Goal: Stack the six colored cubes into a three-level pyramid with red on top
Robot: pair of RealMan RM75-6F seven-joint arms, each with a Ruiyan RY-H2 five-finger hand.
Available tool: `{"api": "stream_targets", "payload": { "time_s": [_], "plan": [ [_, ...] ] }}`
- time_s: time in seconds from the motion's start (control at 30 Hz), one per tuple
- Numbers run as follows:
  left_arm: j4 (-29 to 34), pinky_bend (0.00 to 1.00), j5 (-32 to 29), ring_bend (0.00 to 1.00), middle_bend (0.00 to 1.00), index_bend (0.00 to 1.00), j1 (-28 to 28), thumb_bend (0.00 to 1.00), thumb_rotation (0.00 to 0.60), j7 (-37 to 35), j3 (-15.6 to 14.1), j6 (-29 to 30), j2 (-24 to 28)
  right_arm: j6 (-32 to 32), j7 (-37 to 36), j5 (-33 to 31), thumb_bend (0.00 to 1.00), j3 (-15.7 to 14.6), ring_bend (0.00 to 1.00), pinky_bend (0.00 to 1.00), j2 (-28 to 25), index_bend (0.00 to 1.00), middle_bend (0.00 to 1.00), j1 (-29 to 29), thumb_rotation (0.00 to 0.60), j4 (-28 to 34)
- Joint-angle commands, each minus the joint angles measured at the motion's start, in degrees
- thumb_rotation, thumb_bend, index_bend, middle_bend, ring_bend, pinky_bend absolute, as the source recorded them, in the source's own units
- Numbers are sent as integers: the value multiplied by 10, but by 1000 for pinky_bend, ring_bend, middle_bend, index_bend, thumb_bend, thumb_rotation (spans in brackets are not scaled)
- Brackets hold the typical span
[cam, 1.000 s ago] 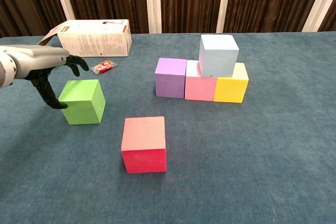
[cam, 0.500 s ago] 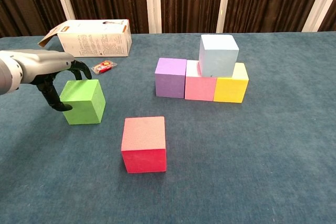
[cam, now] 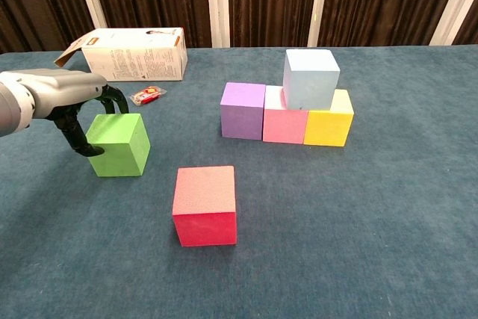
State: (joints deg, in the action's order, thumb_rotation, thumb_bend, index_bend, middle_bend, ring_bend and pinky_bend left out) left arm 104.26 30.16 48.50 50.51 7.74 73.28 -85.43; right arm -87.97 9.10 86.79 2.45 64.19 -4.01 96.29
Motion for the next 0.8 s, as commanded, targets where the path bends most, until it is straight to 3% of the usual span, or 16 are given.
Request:
{"api": "stream_targets", "payload": {
  "time_s": [0.03,0.2,0.53,0.8],
  "plan": [
    [0,0,1,0,292,270,0,382,600,0,1,2,0,1,1,-2,168,1,0,0,-1,0,0,1,600,2],
    [13,0,8,0,306,282,2,402,600,-4,13,2,17,0,0,-4,169,3,0,0,-2,0,0,3,600,4],
    [47,0,-7,0,295,266,30,403,600,-12,47,-68,101,18,3,-27,168,11,0,0,0,0,0,0,600,1],
    [59,0,-84,0,291,265,80,403,600,-14,99,-108,147,28,26,-58,168,23,0,0,9,0,0,-3,600,-4]
  ]
}}
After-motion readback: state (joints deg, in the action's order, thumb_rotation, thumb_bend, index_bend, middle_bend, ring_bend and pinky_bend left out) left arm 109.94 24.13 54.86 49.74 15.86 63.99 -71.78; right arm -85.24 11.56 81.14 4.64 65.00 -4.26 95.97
